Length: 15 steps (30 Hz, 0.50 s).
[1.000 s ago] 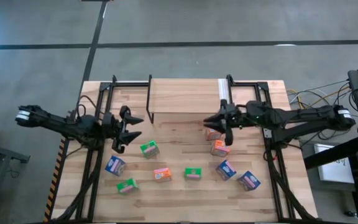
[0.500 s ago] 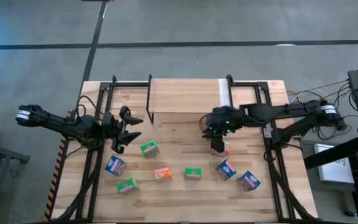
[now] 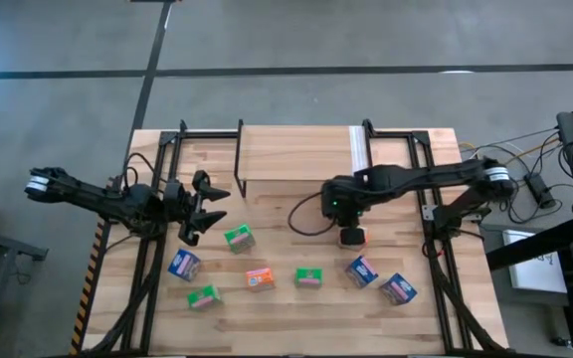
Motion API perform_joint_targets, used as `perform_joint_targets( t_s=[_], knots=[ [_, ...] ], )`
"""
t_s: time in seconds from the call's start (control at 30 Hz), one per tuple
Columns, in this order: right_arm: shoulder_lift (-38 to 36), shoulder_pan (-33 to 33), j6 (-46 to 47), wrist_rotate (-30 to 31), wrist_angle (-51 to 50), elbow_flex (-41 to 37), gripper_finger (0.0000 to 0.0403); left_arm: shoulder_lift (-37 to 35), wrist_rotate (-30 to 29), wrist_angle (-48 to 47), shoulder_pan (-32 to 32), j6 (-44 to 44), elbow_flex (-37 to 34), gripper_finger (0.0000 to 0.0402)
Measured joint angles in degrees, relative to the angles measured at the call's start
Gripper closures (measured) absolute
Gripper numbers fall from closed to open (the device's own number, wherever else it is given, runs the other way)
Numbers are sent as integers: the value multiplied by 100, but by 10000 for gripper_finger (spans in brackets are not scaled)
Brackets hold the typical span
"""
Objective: Stack cereal on shelf
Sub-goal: Put the top middle orange cereal box on the shelf
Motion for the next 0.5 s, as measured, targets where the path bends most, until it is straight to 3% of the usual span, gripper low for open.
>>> perform_joint_targets(
  t_s=[0.13, 0.33, 0.5],
  knots=[
    [118, 0, -28, 449, -219, 170, 298, 4, 0, 0, 0, 0, 0, 168],
    [121, -8, -146, 1388, -661, 328, 227, 4, 0, -2, 0, 0, 0, 168],
    [118, -80, -452, 1478, -726, 230, 184, -4, 2, 0, 0, 0, 0, 168]
  ],
)
